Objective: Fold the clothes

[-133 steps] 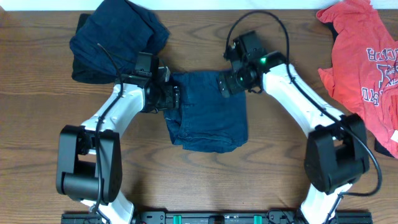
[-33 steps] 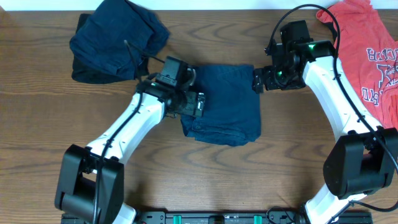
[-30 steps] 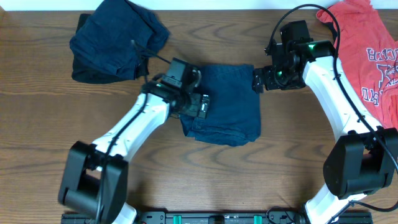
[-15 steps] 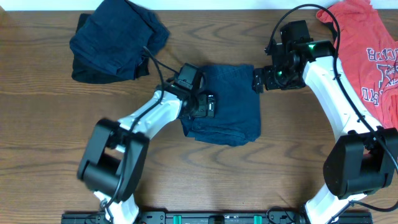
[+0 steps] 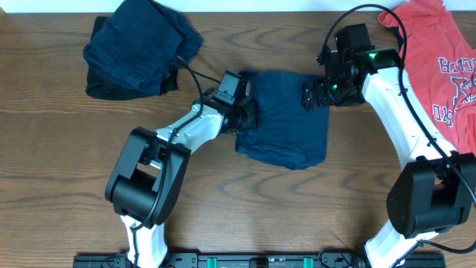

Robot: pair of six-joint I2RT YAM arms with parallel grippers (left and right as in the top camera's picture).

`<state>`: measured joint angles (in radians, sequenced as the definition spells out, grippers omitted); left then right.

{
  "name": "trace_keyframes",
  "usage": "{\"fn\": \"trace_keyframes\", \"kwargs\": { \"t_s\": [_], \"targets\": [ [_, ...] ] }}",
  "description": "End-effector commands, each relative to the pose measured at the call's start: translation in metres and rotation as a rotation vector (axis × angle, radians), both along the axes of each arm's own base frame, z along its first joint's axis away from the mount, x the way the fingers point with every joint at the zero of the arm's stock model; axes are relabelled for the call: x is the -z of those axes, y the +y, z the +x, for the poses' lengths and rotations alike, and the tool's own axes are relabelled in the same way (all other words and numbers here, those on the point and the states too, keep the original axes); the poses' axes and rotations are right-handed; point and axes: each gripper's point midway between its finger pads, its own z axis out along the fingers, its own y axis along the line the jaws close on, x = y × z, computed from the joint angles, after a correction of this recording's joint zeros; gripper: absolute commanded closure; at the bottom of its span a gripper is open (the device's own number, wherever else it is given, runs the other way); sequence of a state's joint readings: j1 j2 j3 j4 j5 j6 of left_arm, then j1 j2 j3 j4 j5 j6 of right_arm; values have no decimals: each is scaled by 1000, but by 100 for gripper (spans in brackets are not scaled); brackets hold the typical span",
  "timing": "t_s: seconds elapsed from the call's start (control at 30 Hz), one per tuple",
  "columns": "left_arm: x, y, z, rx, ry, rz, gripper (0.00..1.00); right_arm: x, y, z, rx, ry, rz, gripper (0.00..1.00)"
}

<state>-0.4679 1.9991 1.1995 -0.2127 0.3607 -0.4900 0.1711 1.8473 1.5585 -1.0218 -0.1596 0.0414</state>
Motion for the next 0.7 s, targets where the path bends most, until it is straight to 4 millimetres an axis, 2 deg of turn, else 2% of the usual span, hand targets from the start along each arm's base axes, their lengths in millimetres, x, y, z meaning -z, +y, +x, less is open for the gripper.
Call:
{"fn": "trace_keyframes", "kwargs": {
  "t_s": [0.0, 0.03, 0.2, 0.37, 0.5, 0.67],
  "targets": [
    [36, 4, -27, 7, 118, 28, 81, -13, -3, 4, 16, -37, 6, 1],
    [36, 4, -26, 6, 115, 31, 86, -13, -3, 4, 11, -38, 6, 1],
    [36, 8, -18, 9, 70, 63, 89, -13, -3, 5, 10, -38, 5, 1],
    [29, 23, 4, 21, -16, 135, 91, -13, -3, 5, 12, -38, 5, 1],
    [20, 50, 29, 8, -73, 218, 91, -13, -3, 5, 12, -39, 5, 1],
    [12, 99, 58, -79, -99, 250, 91, -13, -3, 7, 12, -51, 7, 1]
  ]
}}
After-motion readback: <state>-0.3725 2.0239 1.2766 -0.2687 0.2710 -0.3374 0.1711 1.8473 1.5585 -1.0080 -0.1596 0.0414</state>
